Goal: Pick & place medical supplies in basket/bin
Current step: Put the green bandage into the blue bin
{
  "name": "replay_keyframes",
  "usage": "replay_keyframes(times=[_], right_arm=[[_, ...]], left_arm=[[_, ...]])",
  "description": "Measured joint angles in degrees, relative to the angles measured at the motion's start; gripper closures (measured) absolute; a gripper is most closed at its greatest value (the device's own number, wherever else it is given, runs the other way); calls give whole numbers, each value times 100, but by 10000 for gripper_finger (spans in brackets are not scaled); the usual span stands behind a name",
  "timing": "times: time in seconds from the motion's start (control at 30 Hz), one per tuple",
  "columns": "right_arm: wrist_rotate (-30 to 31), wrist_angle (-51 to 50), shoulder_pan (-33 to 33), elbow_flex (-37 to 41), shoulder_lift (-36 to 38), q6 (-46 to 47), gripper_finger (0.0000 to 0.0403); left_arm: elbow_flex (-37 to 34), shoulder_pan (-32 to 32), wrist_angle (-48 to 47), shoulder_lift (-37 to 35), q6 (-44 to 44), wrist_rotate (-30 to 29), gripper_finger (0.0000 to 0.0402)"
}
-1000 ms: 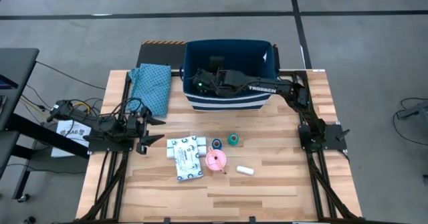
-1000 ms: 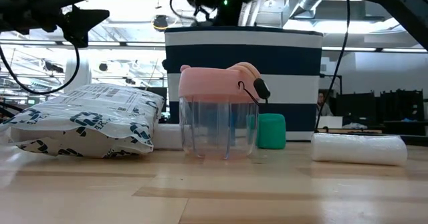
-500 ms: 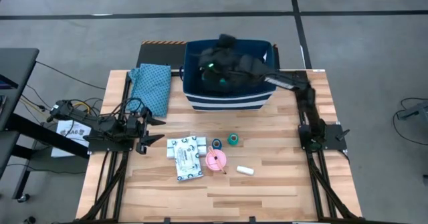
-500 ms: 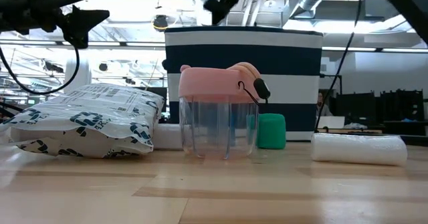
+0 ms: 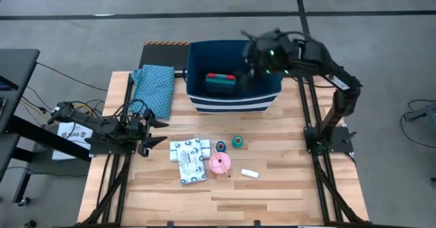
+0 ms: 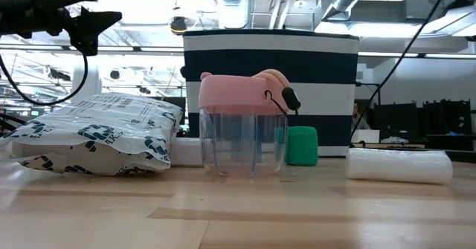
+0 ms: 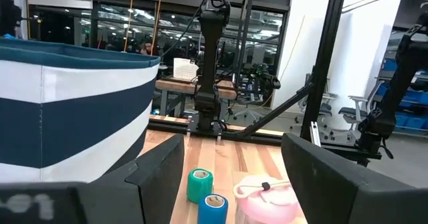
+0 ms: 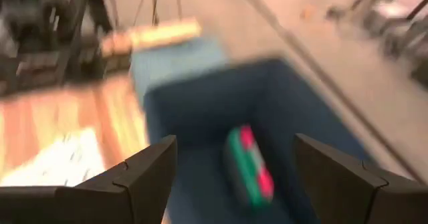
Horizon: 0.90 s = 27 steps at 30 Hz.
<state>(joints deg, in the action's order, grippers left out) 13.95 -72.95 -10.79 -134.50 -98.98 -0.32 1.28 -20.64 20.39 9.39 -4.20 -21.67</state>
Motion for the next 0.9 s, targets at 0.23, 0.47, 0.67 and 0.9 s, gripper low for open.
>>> replay_keyframes(times=[0.23, 0.47, 0.67, 0.9], right_arm=[[157, -1713, 765, 184, 45, 1232, 117], [96, -1716, 1550, 1179, 55, 1850, 117], [38, -1407, 1854, 2232, 49, 2027, 117], [-45, -605, 2212, 3288, 43, 1512, 117]], left_arm=[[0, 0, 5, -1, -10, 2, 161], [0, 0, 3, 0, -10, -2, 161], [0, 0, 1, -1, -12, -4, 161], [0, 0, -5, -2, -10, -4, 161]])
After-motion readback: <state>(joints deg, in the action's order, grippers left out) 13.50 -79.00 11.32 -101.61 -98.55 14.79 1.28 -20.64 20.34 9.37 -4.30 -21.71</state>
